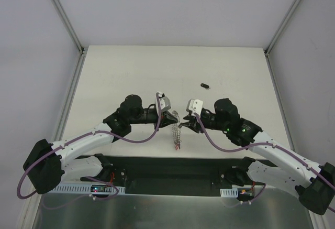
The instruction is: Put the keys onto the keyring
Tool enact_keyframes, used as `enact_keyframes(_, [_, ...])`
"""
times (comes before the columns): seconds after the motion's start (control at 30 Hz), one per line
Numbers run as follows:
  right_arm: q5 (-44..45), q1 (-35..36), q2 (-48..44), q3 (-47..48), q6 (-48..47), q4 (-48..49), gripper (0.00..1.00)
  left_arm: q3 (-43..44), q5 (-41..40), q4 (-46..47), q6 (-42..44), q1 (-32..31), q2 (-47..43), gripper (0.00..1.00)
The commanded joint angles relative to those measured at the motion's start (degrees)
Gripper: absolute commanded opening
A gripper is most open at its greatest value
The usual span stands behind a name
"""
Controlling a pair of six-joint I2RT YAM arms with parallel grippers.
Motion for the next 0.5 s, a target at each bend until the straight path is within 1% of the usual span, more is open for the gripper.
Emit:
enact_keyframes(0.0, [-4.77, -0.16, 0.11, 0.5, 0.71, 3.19, 0.33, 0.71, 0.6, 4.13, 0.79, -0.69, -1.32, 0.0])
enact_keyframes(0.1, [-5.39, -0.16, -0.07, 0.42, 0.97, 3.46, 0.35, 0.79, 0.33, 3.86, 0.97, -0.69, -1.24, 0.0])
enact_keyframes(0.33, [-3.63, -0.25, 0.81, 0.59, 1.76, 3.64, 0.37, 0.97, 0.42, 3.69, 0.8, -0.78, -1.15, 0.0])
enact_keyframes(0.47, [-4.33, -0.25, 1.86, 0.85, 2.03, 3.98, 0.34, 0.97, 0.59, 4.21, 0.27, -0.78, -1.15, 0.0])
